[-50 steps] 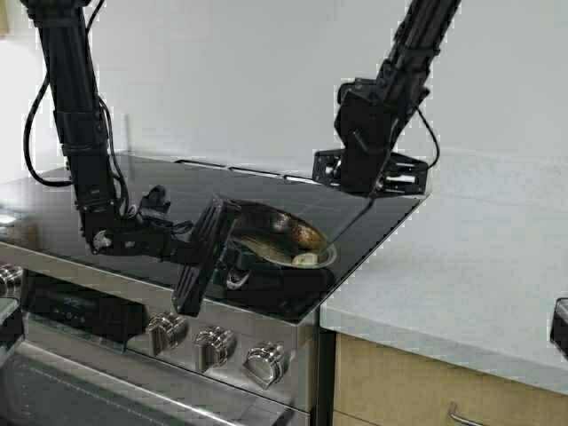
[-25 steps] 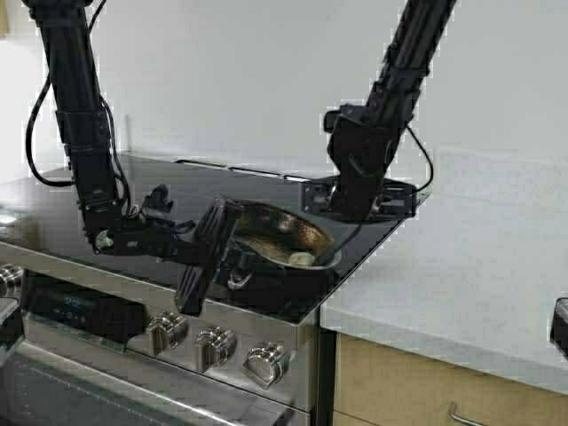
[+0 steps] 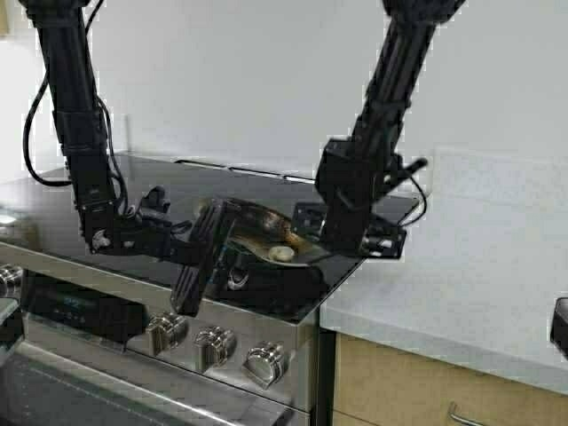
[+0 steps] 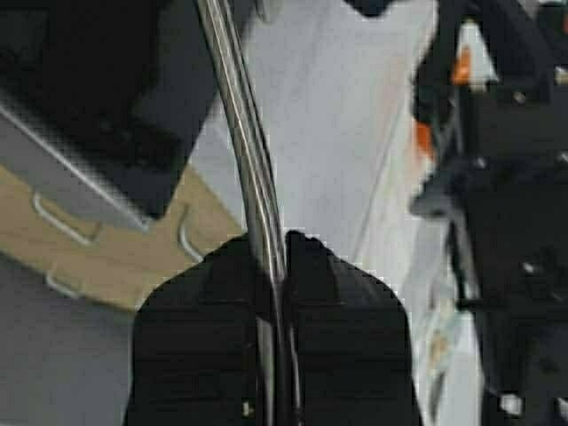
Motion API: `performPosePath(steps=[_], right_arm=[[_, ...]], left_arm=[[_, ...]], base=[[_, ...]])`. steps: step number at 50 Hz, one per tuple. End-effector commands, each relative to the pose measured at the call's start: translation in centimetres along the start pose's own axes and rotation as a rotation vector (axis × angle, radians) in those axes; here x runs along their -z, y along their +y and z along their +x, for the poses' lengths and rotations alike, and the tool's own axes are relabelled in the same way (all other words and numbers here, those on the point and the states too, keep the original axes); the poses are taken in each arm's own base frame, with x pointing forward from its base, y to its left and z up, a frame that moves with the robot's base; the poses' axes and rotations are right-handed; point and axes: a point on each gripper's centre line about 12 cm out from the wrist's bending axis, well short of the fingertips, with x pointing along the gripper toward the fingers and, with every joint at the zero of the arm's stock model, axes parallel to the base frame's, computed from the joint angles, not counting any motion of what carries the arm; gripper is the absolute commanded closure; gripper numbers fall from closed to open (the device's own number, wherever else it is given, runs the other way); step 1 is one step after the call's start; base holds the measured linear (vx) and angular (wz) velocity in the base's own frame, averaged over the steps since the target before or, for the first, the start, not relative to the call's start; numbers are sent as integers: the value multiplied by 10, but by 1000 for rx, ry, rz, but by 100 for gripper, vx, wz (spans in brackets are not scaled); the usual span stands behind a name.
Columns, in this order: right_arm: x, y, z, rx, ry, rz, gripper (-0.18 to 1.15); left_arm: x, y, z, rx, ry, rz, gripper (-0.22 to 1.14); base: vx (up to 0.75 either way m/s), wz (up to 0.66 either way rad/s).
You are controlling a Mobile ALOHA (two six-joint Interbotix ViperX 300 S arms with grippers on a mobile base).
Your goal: Add oil to the pan and cook the shrimp and serve it
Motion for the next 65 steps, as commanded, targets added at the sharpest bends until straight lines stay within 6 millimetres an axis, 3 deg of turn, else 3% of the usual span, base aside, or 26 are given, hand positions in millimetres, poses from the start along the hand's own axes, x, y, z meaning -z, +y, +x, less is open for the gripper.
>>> performPosePath(steps=[1, 12, 28, 42, 65], right_arm=[[6, 10, -3, -35, 14, -27, 89], [9, 10, 1, -46, 21, -39, 89], [13, 2, 29, -49, 34, -41, 89], [-1, 3, 50, -106, 21, -63, 89], [-23, 23, 58, -140, -34, -27, 89]], left_arm=[[-2, -15, 3, 33, 24, 23, 89], [0, -16, 5, 28, 73, 28, 89], [8, -13, 5, 1, 147, 34, 89], [8, -11, 8, -27, 176, 40, 89], [8, -8, 10, -36, 186, 34, 89]], base=[[0, 0], [0, 0], [0, 0], [0, 0], [0, 0]])
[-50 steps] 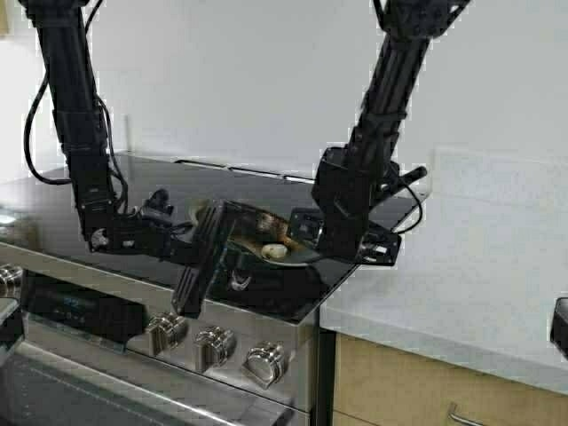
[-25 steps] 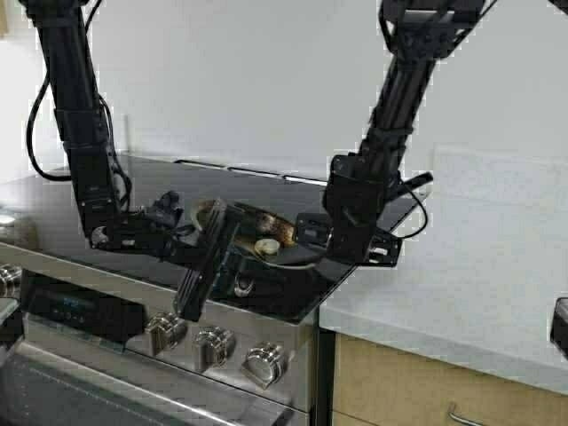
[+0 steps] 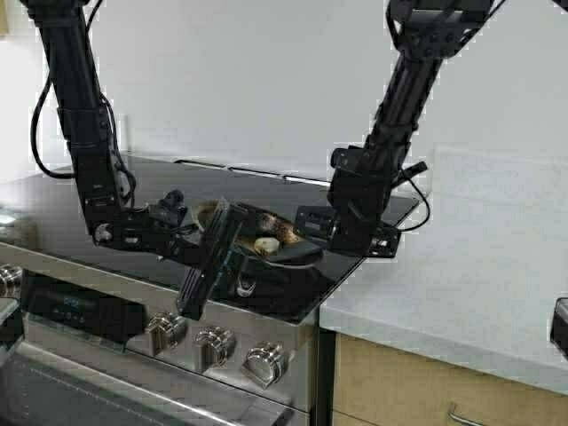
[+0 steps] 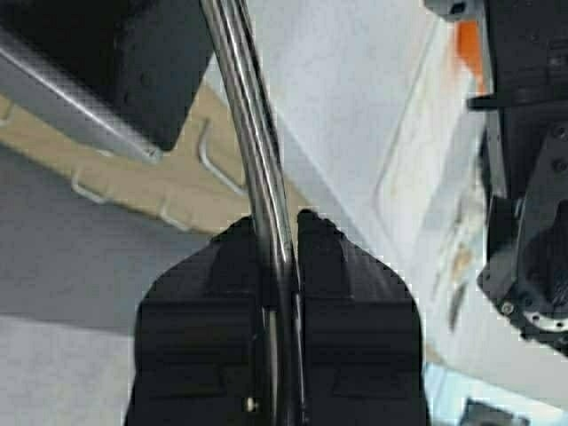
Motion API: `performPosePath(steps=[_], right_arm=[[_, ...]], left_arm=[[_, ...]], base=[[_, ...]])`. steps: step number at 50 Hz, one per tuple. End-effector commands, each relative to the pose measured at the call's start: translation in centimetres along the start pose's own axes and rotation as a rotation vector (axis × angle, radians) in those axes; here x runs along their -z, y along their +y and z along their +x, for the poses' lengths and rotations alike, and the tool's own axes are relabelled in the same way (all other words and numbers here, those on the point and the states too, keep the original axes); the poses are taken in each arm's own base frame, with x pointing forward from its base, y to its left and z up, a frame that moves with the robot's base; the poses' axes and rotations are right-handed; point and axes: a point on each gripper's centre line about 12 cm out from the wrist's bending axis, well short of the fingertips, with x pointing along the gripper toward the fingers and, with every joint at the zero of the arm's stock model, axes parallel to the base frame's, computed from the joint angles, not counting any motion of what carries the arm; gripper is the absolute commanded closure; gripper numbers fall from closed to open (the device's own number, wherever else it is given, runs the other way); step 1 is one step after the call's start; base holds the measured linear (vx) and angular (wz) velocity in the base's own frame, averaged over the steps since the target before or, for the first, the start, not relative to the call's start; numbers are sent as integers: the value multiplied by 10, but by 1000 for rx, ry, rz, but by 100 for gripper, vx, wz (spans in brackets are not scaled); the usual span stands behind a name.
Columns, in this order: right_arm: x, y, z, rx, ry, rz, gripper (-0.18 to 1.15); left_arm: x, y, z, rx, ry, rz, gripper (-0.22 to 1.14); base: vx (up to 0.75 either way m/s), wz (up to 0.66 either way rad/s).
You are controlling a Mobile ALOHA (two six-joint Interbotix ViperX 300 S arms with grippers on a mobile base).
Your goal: Add oil to the pan and cook the shrimp and serve it
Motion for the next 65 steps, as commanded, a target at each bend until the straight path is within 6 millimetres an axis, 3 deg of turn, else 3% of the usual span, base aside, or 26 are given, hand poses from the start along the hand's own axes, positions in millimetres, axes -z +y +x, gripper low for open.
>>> performPosePath(steps=[1, 19, 28, 41, 65], right_arm=[[-15, 19, 6, -40, -24, 2, 89], [-18, 29, 7, -88, -19, -15, 89], [-32, 35, 6, -98, -41, -1, 89], [-69, 45, -3, -115, -113, 16, 89], [-98, 56, -10, -145, -162, 33, 89]], left_arm=[[1, -9, 3, 15, 20, 32, 89], [-1, -9, 5, 7, 35, 27, 89], [0, -8, 5, 0, 38, 24, 89], [-1, -8, 5, 2, 38, 26, 89], [-1, -8, 5, 2, 34, 24, 89]], base=[[0, 0], [0, 0], [0, 0], [0, 0], [0, 0]])
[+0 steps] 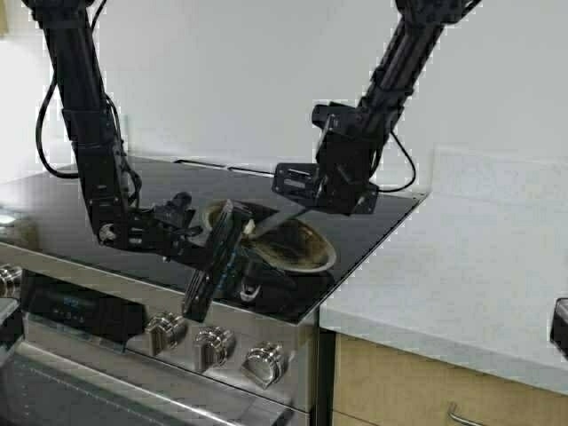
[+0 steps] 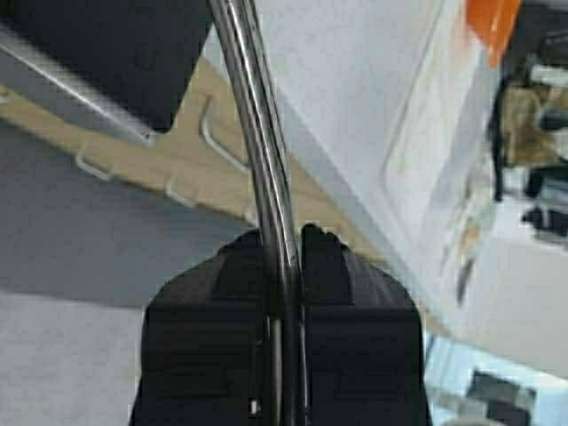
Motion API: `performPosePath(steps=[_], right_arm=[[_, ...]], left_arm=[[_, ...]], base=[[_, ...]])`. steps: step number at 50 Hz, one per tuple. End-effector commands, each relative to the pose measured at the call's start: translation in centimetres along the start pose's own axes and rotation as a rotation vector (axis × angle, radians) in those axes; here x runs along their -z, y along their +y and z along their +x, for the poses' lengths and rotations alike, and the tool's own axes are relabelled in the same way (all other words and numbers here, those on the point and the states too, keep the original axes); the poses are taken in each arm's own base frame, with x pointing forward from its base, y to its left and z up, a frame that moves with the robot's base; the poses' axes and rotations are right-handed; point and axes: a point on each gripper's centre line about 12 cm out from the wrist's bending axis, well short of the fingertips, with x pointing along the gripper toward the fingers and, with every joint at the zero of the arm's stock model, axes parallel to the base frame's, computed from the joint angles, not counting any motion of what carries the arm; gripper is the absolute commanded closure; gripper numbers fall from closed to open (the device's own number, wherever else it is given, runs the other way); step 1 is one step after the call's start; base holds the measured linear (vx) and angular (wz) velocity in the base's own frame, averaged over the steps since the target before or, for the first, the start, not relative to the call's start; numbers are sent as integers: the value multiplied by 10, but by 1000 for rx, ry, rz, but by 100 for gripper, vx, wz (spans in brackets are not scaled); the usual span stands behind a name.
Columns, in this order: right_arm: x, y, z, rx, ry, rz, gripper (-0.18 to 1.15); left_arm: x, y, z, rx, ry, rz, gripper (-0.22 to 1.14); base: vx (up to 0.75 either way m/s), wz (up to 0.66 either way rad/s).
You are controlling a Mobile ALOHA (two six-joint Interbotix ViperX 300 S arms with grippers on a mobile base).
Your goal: Add oil to the pan and cook the shrimp and serve it
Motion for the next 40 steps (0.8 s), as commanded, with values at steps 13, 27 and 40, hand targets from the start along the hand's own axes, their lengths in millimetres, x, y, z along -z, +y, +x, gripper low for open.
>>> performPosePath(steps=[13, 27, 40], right_arm=[[-40, 19, 4, -48, -84, 24, 89], [-44, 32, 5, -73, -90, 36, 89], [-35, 41, 6, -92, -55, 29, 89]], left_arm=[[-5, -10, 0, 17, -9, 21, 89], [-6, -10, 1, 18, -9, 23, 89], [-6, -10, 1, 18, -9, 23, 89]], base=[[0, 0], [0, 0], [0, 0]])
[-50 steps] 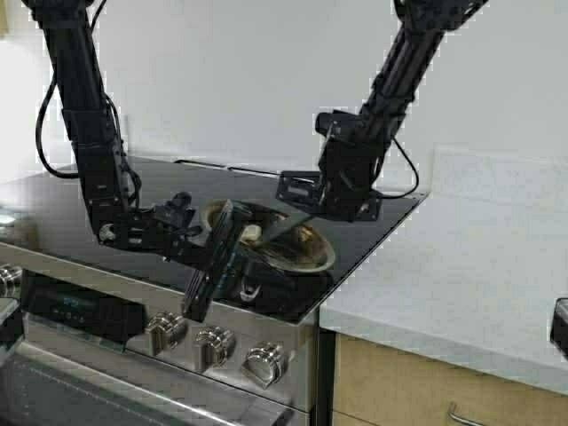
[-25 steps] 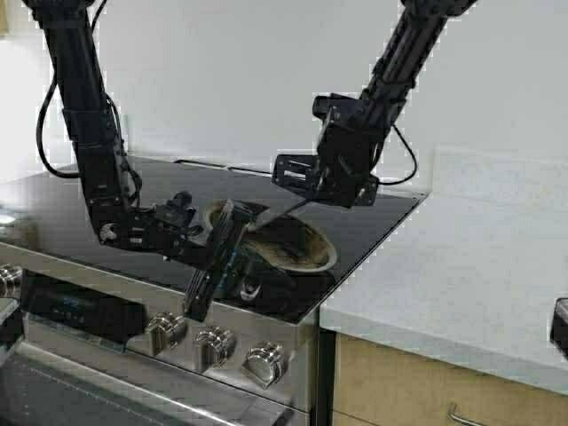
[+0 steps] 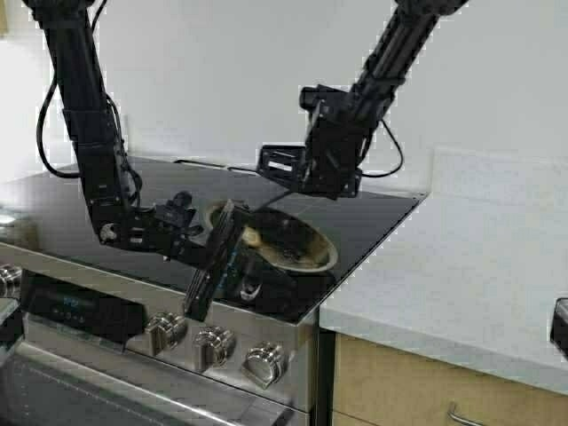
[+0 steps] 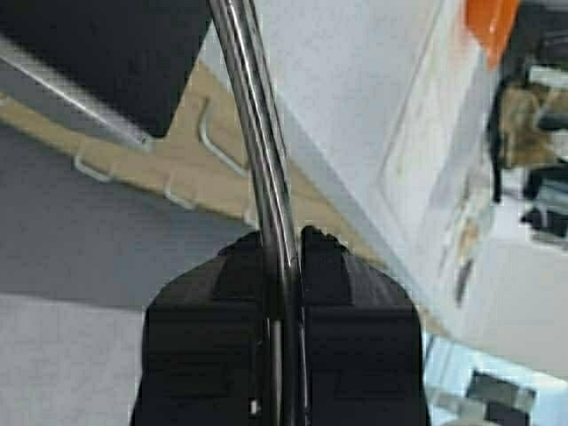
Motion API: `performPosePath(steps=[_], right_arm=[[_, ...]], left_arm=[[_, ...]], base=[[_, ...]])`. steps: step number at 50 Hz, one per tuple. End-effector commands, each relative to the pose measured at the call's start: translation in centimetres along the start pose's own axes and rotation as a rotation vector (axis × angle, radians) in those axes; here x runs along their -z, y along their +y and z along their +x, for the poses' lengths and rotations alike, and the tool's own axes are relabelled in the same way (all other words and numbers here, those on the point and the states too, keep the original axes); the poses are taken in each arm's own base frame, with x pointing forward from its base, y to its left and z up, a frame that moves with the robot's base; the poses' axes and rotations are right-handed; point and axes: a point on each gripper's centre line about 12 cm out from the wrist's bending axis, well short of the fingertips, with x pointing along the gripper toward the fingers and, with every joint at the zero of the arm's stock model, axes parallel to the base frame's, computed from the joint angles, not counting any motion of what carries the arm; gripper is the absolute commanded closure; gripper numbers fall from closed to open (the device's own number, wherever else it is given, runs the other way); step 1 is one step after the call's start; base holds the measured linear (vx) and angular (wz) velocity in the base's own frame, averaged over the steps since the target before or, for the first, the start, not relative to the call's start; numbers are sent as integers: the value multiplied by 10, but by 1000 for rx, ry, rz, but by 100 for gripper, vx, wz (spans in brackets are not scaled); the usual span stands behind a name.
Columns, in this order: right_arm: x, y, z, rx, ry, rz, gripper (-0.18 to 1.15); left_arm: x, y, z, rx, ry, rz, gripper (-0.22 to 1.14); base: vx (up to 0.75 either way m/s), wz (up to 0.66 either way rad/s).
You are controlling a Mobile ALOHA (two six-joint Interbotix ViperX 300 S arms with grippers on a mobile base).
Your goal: Add oil to the pan and cook the shrimp and serve it
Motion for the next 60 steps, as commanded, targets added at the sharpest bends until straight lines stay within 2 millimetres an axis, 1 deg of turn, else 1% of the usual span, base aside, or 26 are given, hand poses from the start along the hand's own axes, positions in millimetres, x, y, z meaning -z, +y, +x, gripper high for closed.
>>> performPosePath(steps=[1, 3, 6, 15, 23, 29, 38, 43, 48, 55, 60], right_arm=[[-21, 10, 3, -19, -39, 15, 89], [-21, 10, 1, -19, -36, 10, 89], [-27, 10, -2, -18, -45, 8, 89], [-55, 7, -17, -10, -87, -37, 89], [-75, -1, -31, 8, -109, -73, 89], [-91, -7, -44, 17, -131, -79, 89], [-102, -15, -65, 32, -141, -85, 89], [-107, -18, -72, 37, -144, -85, 89], [-110, -20, -78, 42, -144, -82, 89], [-115, -23, -87, 52, -140, -76, 89], [-121, -24, -92, 53, -146, -71, 89]], left_arm=[[-4, -9, 0, 15, -8, 19, 89], [-3, -8, 0, 13, -7, 15, 89], [-4, -7, 1, 22, -11, 6, 89], [-5, 2, 6, 62, -29, -41, 89], [-8, 13, 14, 170, -57, -110, 89], [-10, 15, 17, 271, -75, -144, 89], [-14, 18, 22, 345, -73, -183, 89], [-23, 17, 24, 369, -92, -190, 89], [-30, 12, 26, 403, -89, -210, 89], [-34, 11, 24, 428, -105, -249, 89], [-31, 15, 19, 427, -122, -266, 89]], base=[[0, 0], [0, 0], [0, 0], [0, 0], [0, 0], [0, 0], [0, 0], [0, 0], [0, 0], [0, 0], [0, 0]])
